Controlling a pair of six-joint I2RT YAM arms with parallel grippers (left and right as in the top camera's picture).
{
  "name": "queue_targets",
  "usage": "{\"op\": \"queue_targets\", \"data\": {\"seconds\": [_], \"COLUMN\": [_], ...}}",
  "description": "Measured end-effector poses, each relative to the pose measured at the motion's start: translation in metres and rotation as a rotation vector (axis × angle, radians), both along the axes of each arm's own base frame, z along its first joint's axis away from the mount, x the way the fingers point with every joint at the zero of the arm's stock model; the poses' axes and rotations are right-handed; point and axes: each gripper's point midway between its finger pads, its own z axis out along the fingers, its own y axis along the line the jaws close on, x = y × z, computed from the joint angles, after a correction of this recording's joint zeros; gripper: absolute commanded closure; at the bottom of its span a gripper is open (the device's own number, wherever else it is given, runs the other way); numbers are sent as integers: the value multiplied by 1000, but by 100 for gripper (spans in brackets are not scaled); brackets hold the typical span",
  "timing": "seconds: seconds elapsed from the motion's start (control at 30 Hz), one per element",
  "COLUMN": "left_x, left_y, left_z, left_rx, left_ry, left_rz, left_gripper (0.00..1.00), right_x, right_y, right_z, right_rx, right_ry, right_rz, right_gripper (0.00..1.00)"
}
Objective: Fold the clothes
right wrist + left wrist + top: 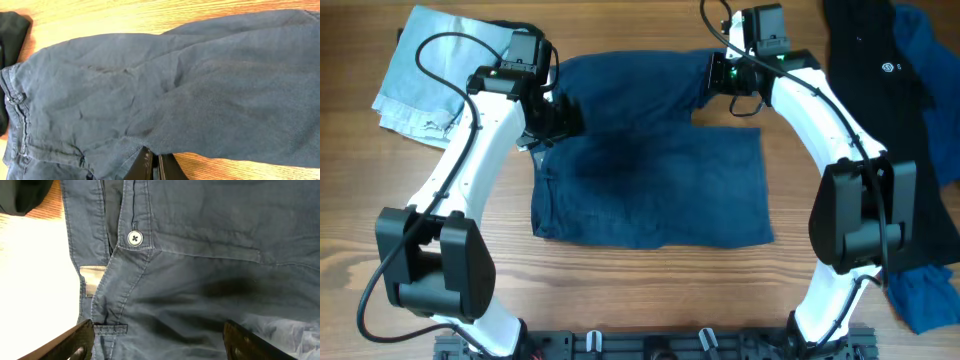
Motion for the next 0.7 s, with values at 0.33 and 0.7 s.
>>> {"op": "queue_targets", "data": {"seconds": [0.33, 0.7], "left_x": [-4, -4], "left_y": [1, 1], "left_z": [-2, -3], "left_rx": [3, 4], "left_ry": [19, 21], "left_rz": [0, 0], "left_gripper": [18, 17], "right_x": [-72, -145], "right_y": [-16, -32], "right_z": [-32, -48], "right_rx": [-81, -177], "right_ry": [330, 610], "right_rz": [0, 40], "right_gripper": [96, 68]}}
